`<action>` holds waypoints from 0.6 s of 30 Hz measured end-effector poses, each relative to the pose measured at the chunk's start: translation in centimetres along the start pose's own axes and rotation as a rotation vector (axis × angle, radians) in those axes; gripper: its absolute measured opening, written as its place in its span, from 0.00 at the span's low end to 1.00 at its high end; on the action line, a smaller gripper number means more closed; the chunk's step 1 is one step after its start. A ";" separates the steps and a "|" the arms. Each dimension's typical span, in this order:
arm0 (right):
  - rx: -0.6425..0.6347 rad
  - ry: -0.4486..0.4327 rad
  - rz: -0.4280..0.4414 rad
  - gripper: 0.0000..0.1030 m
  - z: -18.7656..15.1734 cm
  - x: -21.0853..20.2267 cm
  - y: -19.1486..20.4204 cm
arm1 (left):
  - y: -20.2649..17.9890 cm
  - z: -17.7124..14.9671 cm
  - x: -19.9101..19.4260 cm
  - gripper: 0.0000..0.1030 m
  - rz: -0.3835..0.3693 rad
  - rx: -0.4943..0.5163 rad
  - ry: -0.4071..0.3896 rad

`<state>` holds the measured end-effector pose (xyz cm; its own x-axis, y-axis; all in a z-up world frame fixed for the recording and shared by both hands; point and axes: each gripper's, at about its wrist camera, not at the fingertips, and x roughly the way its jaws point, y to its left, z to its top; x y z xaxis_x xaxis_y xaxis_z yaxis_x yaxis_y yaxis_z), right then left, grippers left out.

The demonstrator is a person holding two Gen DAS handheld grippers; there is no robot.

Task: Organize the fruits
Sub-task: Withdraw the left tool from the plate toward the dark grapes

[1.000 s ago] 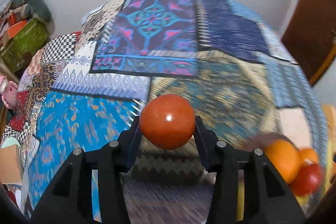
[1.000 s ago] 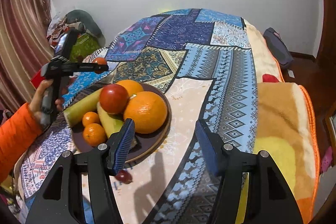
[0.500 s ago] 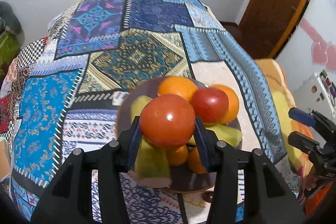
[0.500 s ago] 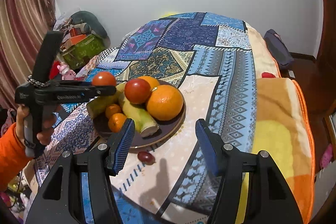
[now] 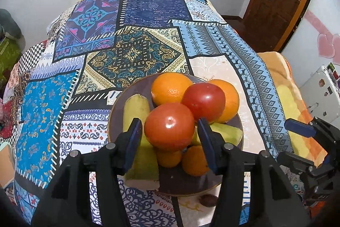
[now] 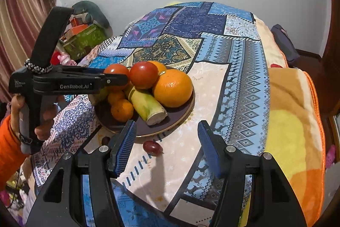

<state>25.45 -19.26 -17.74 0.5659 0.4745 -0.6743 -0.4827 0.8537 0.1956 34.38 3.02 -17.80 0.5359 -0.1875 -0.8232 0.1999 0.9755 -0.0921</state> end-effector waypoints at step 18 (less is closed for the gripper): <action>0.004 0.132 0.032 0.44 -2.1 3.3 0.6 | -1.6 -7.7 -7.2 0.56 0.013 -0.031 -0.079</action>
<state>25.64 -17.65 -21.35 0.4574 0.4695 -0.7552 -0.4964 0.8394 0.2212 23.85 3.70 -16.01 0.6013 -0.1819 -0.7781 0.1676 0.9808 -0.0997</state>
